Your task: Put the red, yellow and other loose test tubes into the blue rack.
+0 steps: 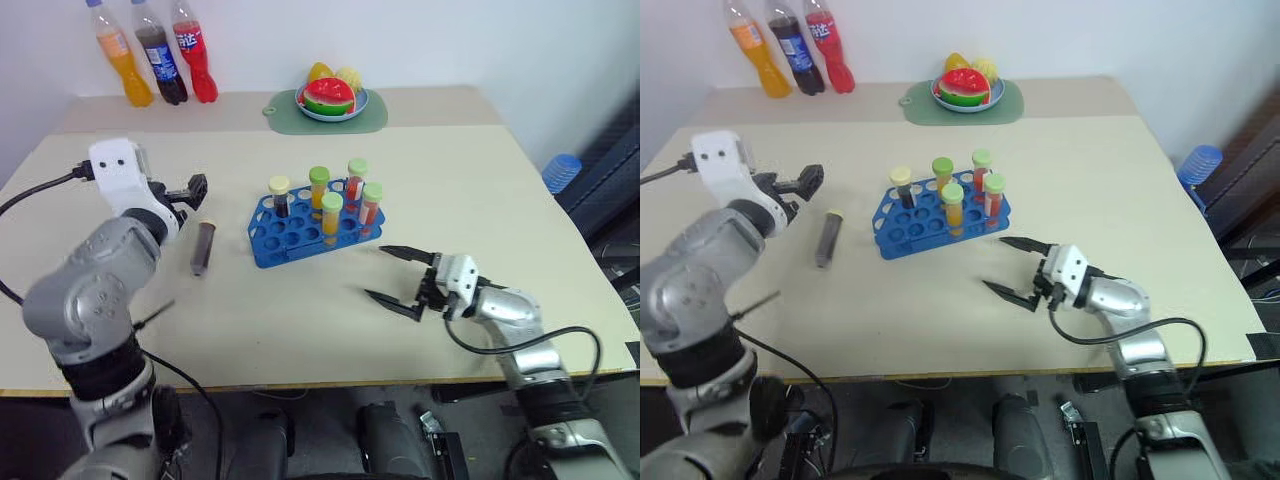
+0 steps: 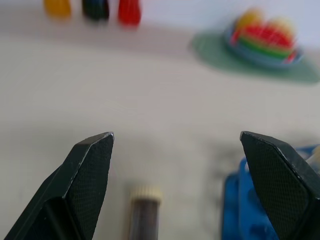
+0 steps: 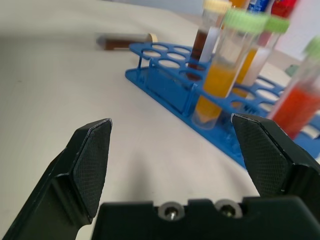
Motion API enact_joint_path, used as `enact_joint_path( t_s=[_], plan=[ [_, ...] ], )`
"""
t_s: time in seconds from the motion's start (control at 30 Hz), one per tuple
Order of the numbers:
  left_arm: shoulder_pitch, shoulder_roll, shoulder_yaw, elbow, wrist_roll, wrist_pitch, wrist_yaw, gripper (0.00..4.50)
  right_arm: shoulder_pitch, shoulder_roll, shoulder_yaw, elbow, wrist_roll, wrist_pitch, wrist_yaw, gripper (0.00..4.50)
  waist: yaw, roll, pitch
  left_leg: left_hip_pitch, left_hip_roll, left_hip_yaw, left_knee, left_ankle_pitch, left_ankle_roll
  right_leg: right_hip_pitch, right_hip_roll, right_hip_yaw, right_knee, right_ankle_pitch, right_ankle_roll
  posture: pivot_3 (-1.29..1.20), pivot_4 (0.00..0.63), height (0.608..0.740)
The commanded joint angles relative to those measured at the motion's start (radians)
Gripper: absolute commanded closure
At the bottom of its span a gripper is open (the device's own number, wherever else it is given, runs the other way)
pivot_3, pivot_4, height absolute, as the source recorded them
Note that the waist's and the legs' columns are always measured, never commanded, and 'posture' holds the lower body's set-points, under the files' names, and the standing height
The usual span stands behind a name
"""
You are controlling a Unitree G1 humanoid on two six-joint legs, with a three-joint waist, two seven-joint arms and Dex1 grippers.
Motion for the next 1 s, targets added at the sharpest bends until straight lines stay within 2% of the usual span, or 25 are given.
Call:
enact_joint_path(
  t_s=[0.03,0.33,0.43,0.7,1.0],
  plan=[
    [-0.083,-0.032,0.078,0.103,0.040,0.126,0.103,0.28,-0.056,-0.019,-0.045,-0.115,0.060,0.080,-0.020,0.28,-0.003,0.000,0.000,0.000,0.000,0.000,0.000,0.000,0.000,0.000,0.000,0.000,0.000,0.000,0.000,0.00,0.150,0.740],
    [-0.239,-0.042,0.129,0.353,0.019,0.126,0.337,0.28,-0.087,-0.004,-0.050,-0.123,0.042,0.109,-0.059,0.28,0.028,-0.003,0.001,-0.001,0.000,0.000,0.000,0.000,-0.003,-0.001,-0.001,0.001,-0.001,0.000,0.000,0.00,0.150,0.740],
    [-0.312,-0.035,0.150,0.499,0.032,0.126,0.380,0.28,-0.081,-0.001,-0.040,-0.137,0.043,0.116,-0.058,0.28,0.034,-0.004,0.001,-0.001,-0.001,0.000,0.000,0.002,-0.007,-0.001,-0.002,0.000,-0.001,0.000,0.000,0.00,0.150,0.740],
    [-0.456,0.046,0.110,0.886,0.099,0.126,0.359,0.28,-0.046,-0.052,-0.052,-0.202,0.089,0.137,0.014,0.28,0.025,-0.004,0.002,-0.001,-0.002,0.001,-0.002,0.004,-0.009,-0.003,-0.002,0.000,-0.001,0.000,0.000,0.00,0.150,0.740],
    [-0.488,0.050,0.043,1.018,0.153,0.126,0.290,0.28,0.001,-0.114,-0.059,-0.273,0.141,0.201,0.075,0.28,0.028,-0.005,0.002,-0.002,-0.002,0.001,-0.001,0.004,-0.009,-0.003,-0.002,0.000,0.000,0.000,0.000,0.00,0.150,0.740]
  ],
)
